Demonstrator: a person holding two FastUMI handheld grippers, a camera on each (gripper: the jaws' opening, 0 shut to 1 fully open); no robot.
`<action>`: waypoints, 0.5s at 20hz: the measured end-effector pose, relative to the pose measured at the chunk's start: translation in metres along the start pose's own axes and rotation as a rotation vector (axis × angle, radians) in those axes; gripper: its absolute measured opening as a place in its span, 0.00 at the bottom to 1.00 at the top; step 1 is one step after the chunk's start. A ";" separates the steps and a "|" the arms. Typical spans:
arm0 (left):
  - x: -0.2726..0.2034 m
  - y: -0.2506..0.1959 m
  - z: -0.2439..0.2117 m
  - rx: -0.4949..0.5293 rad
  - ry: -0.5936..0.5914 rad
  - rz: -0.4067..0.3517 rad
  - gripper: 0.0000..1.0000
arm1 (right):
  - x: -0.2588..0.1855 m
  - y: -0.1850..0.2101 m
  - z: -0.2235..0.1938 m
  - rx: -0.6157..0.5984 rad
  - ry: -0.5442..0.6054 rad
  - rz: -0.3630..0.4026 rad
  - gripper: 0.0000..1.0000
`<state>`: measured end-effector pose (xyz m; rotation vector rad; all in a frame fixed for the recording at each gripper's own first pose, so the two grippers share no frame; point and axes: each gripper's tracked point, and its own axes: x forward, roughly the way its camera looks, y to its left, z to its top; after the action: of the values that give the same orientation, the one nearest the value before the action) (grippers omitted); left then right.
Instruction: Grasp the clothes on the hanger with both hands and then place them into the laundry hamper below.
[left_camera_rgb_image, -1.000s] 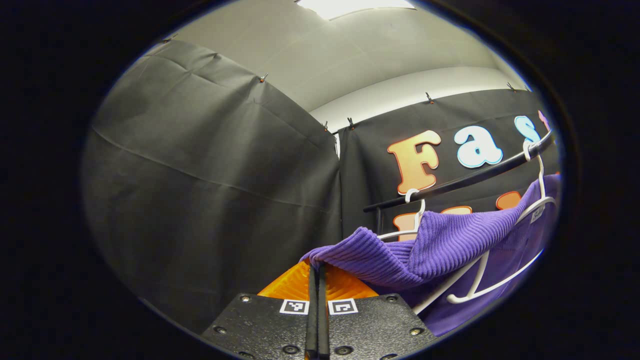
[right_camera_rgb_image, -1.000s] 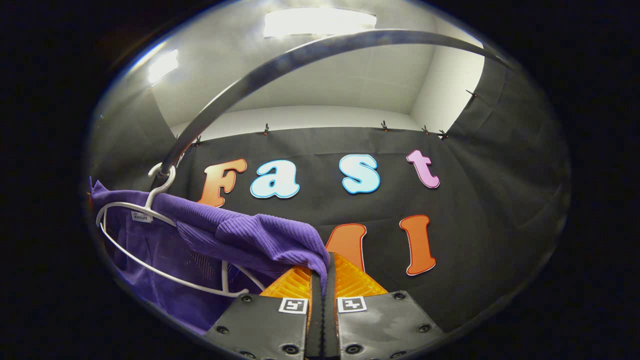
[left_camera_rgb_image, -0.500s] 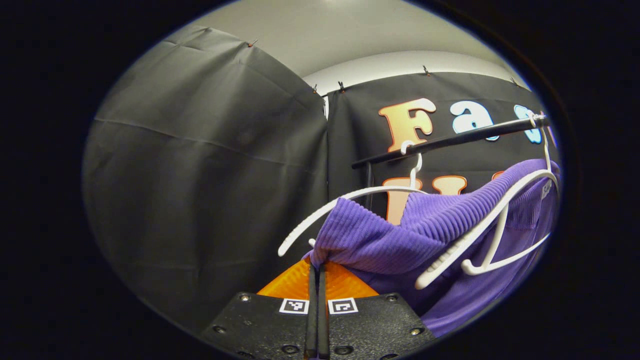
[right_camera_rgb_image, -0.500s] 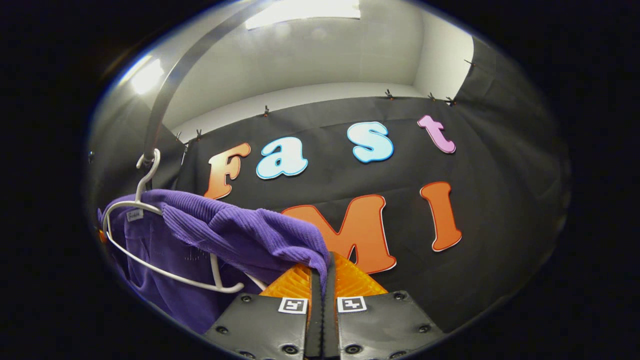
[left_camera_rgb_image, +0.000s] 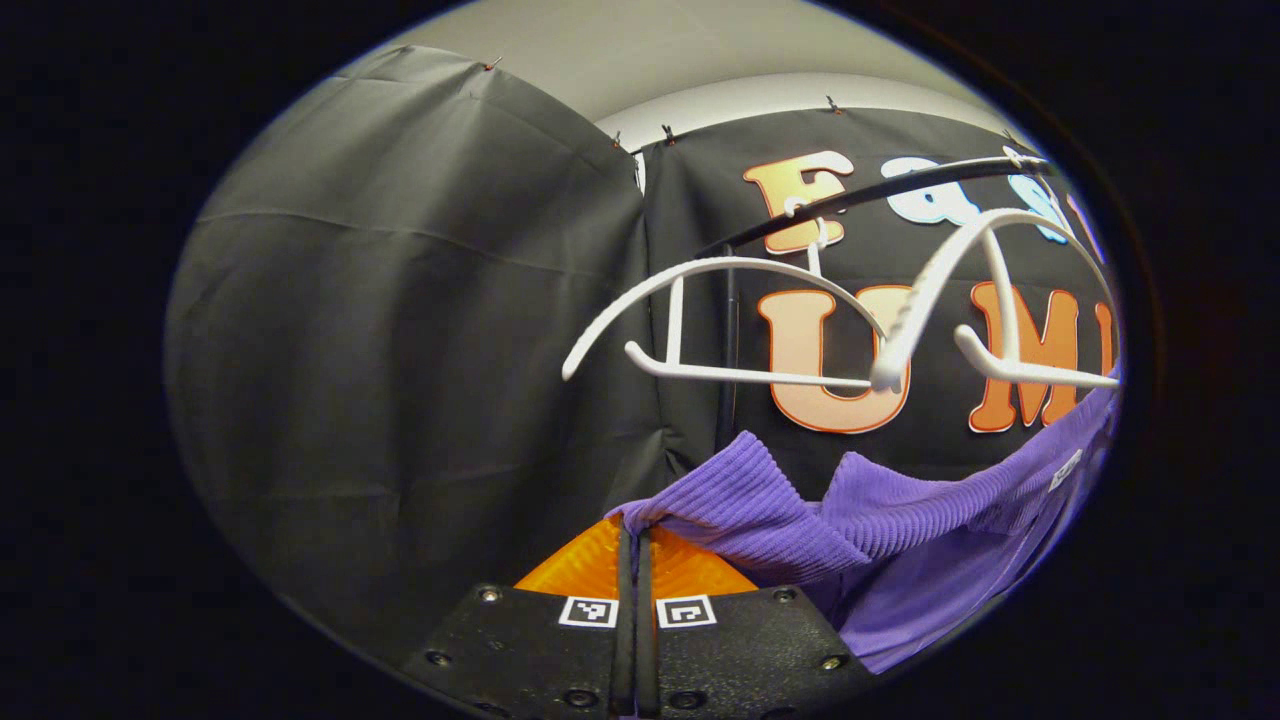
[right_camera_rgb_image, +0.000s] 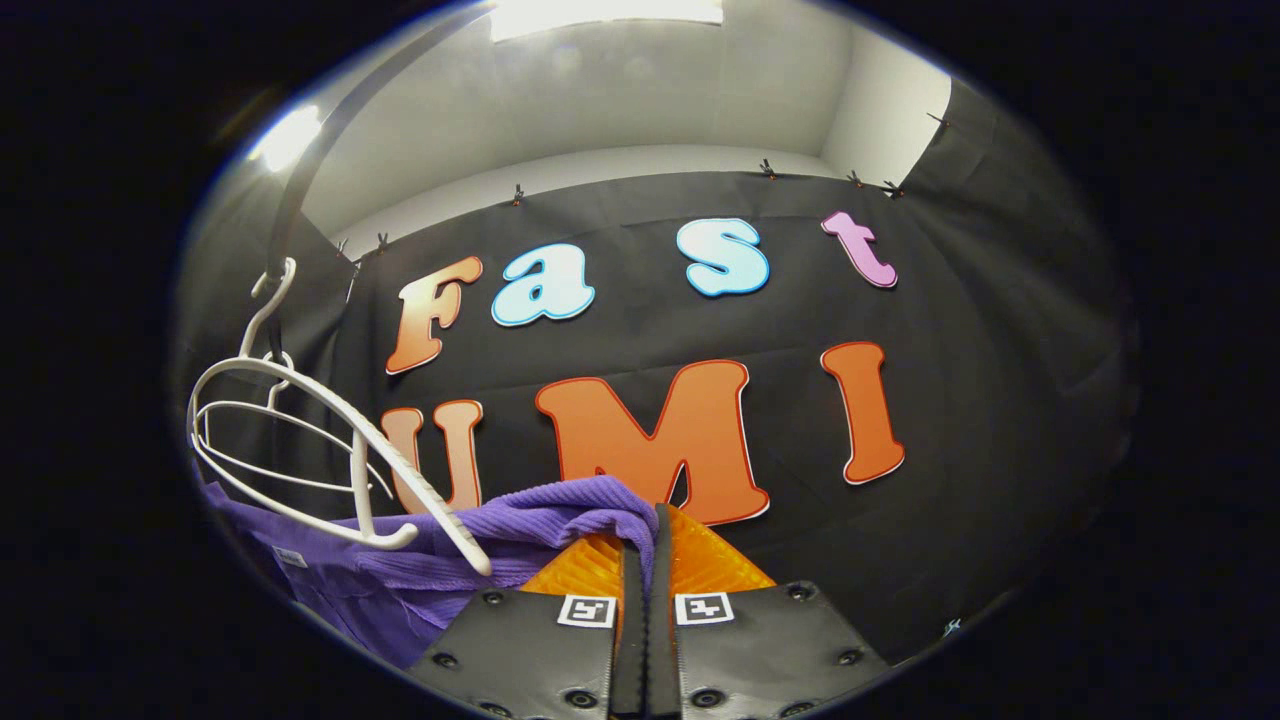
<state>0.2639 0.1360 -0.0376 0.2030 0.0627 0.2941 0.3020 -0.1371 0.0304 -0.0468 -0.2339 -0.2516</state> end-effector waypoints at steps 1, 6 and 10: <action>-0.001 0.001 -0.003 0.009 0.007 -0.001 0.03 | -0.002 -0.001 -0.001 -0.014 -0.001 -0.001 0.08; -0.023 0.011 -0.014 0.053 0.016 0.012 0.01 | -0.023 -0.005 -0.011 -0.094 0.018 0.004 0.08; -0.039 0.018 -0.017 0.079 0.019 0.021 0.01 | -0.048 -0.007 -0.009 -0.140 0.033 0.020 0.08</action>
<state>0.2204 0.1448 -0.0487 0.2798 0.0907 0.3146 0.2568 -0.1325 0.0107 -0.1831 -0.1824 -0.2486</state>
